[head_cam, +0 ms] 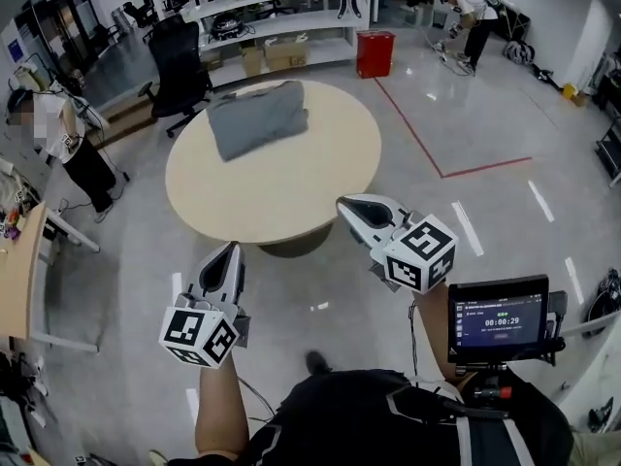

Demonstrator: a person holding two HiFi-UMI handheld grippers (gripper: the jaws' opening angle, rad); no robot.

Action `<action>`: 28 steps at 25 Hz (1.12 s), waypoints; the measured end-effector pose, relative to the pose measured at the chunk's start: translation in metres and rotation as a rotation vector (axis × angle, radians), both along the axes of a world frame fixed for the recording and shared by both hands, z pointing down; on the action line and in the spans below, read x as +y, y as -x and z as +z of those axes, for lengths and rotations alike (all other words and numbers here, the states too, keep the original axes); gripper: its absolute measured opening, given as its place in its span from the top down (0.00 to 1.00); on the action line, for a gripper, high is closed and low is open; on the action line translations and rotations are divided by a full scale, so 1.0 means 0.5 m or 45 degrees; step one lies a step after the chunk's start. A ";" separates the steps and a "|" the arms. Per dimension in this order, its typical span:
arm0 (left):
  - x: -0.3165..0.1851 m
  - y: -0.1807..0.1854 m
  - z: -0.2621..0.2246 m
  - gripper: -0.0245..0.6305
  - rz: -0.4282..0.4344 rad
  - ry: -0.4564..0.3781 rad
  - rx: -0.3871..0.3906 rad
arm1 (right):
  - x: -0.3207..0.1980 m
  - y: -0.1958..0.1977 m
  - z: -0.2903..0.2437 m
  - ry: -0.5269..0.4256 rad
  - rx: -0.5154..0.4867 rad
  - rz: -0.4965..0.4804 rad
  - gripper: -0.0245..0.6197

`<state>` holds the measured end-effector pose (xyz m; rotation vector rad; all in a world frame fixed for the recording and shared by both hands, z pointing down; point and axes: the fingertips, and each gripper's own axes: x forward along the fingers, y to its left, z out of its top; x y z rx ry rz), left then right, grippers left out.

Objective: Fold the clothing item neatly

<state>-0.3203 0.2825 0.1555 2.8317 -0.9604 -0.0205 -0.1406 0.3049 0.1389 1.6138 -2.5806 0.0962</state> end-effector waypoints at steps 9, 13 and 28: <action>0.259 0.007 0.007 0.96 -0.059 0.008 -0.079 | 0.246 0.005 -0.008 -0.016 -0.036 0.046 0.95; 0.325 0.068 -0.026 0.96 0.001 -0.003 -0.076 | 0.317 0.062 -0.047 -0.029 -0.048 0.126 0.95; 0.325 0.095 -0.043 0.96 0.013 -0.055 0.038 | 0.344 0.089 -0.034 -0.034 -0.022 0.159 0.95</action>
